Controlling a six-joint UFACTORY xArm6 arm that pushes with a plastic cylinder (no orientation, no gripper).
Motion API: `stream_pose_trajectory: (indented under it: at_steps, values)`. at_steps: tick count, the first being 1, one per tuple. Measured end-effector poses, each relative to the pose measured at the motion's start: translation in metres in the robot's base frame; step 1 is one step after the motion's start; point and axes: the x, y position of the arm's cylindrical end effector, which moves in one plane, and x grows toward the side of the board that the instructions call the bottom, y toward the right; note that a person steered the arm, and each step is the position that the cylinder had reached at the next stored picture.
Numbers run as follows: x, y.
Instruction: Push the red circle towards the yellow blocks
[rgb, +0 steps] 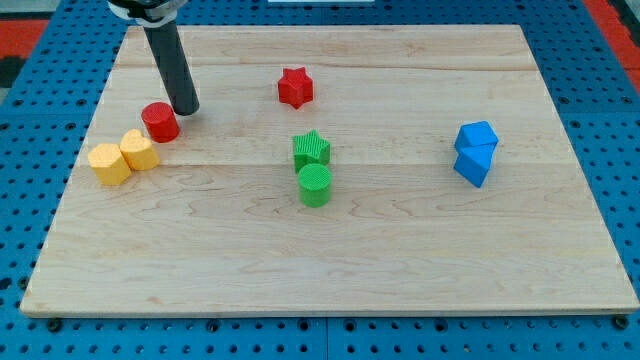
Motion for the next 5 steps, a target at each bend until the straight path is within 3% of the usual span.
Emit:
stream_pose_trajectory:
  at_steps: [1, 3, 4, 5]
  values:
    - [0.002, 0.025]
    - [-0.001, -0.056]
    - [-0.001, -0.052]
    - [0.005, 0.008]
